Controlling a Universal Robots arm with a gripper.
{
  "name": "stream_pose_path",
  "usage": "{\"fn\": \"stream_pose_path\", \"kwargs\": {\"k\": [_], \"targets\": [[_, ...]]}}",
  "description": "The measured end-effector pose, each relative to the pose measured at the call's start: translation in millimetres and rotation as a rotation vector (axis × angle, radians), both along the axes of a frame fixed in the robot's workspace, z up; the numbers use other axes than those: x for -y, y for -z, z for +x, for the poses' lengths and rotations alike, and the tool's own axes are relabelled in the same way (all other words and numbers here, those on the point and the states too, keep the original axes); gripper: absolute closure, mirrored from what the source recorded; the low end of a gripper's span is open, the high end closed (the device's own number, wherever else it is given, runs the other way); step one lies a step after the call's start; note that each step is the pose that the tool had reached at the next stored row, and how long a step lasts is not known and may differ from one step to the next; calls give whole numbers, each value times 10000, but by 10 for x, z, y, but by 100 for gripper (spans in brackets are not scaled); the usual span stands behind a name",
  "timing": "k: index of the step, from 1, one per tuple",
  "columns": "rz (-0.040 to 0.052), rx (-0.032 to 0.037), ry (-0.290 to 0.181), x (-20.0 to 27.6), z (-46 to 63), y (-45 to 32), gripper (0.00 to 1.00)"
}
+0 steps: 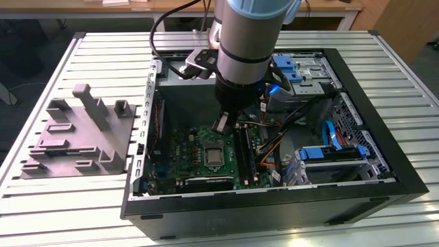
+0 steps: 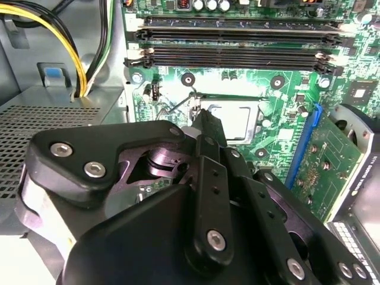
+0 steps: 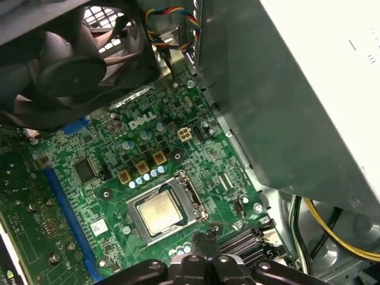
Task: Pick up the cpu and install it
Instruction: 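Close the cpu cover, then install the first cpu locking lever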
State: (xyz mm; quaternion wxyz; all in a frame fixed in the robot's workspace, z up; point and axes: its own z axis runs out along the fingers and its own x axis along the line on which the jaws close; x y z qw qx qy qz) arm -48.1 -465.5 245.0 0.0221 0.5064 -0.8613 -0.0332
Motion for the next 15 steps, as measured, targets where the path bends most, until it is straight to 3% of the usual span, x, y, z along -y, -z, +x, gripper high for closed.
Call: {"fn": "stream_pose_path", "kwargs": {"k": [7, 15], "targets": [[-1, 4, -16, 12, -172, 6, 89], [-2, 5, -17, 13, -177, 10, 89]]}}
